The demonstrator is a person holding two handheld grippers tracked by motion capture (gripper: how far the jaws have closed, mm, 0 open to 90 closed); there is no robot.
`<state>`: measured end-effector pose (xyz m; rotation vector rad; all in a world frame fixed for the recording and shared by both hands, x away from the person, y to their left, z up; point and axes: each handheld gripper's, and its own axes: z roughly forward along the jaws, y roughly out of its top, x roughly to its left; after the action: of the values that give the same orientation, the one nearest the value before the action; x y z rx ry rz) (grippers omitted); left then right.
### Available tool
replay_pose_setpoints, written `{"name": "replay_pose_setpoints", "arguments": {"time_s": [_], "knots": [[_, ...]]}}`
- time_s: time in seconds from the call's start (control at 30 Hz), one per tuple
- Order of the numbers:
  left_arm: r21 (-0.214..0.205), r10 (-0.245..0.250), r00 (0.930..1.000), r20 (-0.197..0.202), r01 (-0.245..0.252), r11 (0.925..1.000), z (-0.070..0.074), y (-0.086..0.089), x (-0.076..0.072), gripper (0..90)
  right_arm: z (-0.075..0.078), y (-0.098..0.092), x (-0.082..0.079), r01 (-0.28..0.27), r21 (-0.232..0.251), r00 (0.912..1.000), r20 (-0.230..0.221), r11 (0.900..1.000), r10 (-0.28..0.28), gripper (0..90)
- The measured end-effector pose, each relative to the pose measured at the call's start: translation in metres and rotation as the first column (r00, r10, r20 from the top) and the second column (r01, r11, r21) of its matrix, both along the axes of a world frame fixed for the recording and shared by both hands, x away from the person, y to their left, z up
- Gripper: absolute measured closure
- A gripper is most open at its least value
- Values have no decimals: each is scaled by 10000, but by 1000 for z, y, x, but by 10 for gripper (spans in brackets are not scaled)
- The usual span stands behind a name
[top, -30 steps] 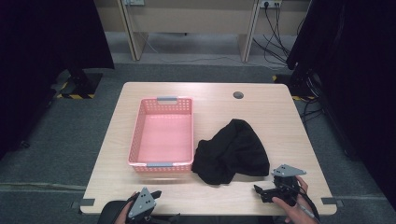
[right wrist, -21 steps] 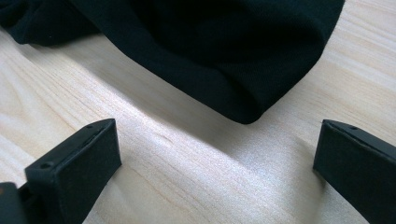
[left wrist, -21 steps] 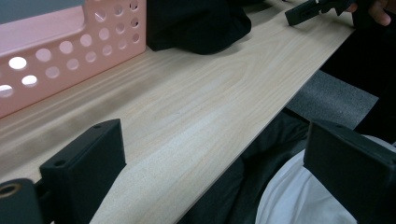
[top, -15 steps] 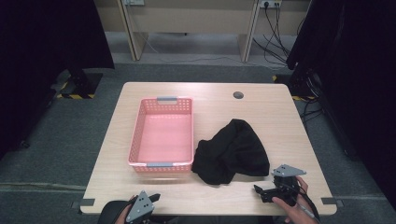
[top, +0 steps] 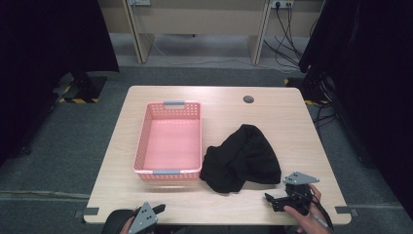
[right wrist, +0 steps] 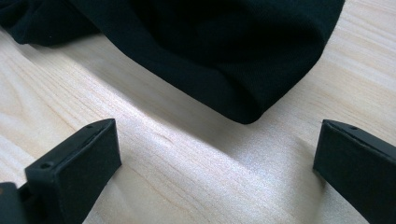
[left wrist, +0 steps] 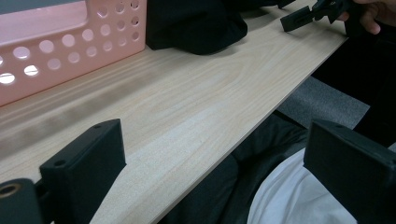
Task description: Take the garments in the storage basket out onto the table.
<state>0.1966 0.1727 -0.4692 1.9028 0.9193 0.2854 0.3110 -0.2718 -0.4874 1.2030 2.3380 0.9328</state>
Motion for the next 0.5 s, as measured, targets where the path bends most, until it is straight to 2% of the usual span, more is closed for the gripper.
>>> {"name": "replay_pose_setpoints", "arguments": {"time_s": [0.5], "knots": [[-173, 151, 9999, 40, -151, 9997, -4, 3, -9, 46, 0, 0, 0, -1, -1, 10000, 2, 10000, 1, 8]]}}
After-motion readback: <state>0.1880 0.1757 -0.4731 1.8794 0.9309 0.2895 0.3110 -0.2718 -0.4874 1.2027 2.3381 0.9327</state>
